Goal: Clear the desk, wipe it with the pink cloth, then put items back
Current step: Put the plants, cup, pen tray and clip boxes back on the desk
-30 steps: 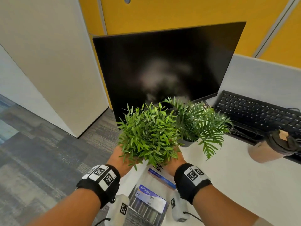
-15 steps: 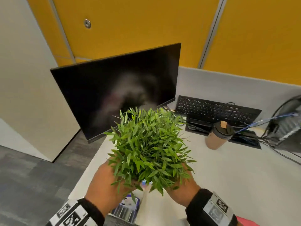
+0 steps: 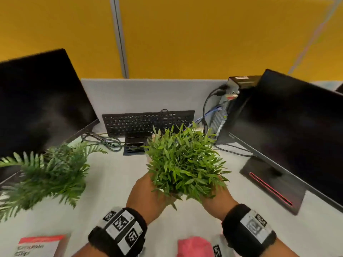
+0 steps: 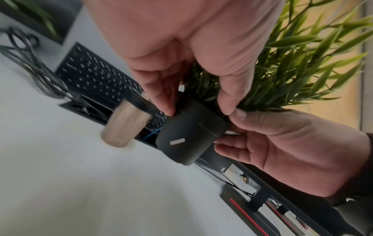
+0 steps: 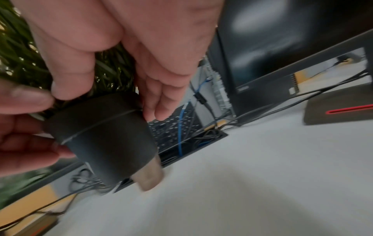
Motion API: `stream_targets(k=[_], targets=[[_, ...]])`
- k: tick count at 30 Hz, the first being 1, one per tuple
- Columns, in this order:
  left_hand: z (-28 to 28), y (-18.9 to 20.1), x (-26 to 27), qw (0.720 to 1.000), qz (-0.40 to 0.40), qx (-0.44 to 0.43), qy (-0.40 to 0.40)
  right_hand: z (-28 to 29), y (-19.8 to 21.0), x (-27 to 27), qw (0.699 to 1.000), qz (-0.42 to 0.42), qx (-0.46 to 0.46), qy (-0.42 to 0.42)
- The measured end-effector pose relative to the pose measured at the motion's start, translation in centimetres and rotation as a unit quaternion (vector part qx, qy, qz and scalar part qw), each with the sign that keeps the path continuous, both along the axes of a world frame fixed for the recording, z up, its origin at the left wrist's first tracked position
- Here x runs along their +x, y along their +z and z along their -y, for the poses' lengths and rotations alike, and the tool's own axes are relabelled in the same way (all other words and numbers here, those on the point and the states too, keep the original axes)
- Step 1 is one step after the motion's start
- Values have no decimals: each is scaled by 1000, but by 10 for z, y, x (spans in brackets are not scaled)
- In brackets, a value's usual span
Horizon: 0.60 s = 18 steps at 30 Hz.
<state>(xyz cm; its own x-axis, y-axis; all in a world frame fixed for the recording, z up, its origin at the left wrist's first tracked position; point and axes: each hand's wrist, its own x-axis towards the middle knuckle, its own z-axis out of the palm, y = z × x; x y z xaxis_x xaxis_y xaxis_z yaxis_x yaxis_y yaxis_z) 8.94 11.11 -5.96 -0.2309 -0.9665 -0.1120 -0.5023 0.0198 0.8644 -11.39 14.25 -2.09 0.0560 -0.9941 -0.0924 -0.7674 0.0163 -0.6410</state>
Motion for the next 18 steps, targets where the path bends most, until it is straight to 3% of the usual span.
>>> stream_targets(k=[3,6,11,18], targets=[[33,-8,-53,1000,1,-3,-23,26,-22,-43,999,20,46,-2],[69,-24,-99,999,-4,12,-36,61,-48,-80,997,15,-79,-3],[120,-61,-139,998,51,19,-39,109,-84,-123,1000,8,-14,-25],[148,-97,-153,995,87,37,-10,138,-104,-134,999,31,17,-35]])
